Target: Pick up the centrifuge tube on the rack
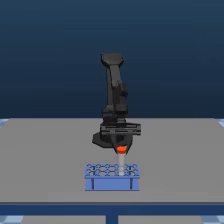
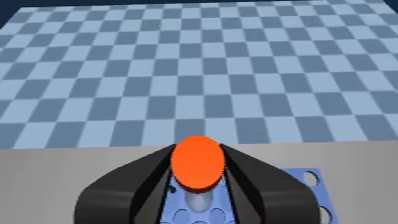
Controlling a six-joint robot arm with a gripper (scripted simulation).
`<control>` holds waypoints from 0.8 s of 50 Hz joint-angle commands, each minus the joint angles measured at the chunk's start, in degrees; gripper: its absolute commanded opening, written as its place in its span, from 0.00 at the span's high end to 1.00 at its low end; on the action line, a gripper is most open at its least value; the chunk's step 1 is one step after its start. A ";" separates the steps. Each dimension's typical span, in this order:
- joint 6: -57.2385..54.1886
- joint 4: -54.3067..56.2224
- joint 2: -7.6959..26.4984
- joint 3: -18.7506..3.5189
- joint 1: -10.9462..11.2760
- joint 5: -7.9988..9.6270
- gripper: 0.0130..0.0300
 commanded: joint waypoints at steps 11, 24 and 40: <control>-15.71 14.28 -1.19 -1.03 0.00 1.39 1.00; -27.17 25.65 -1.97 -1.75 0.00 1.71 1.00; -40.92 39.30 -2.83 -2.63 0.00 1.70 1.00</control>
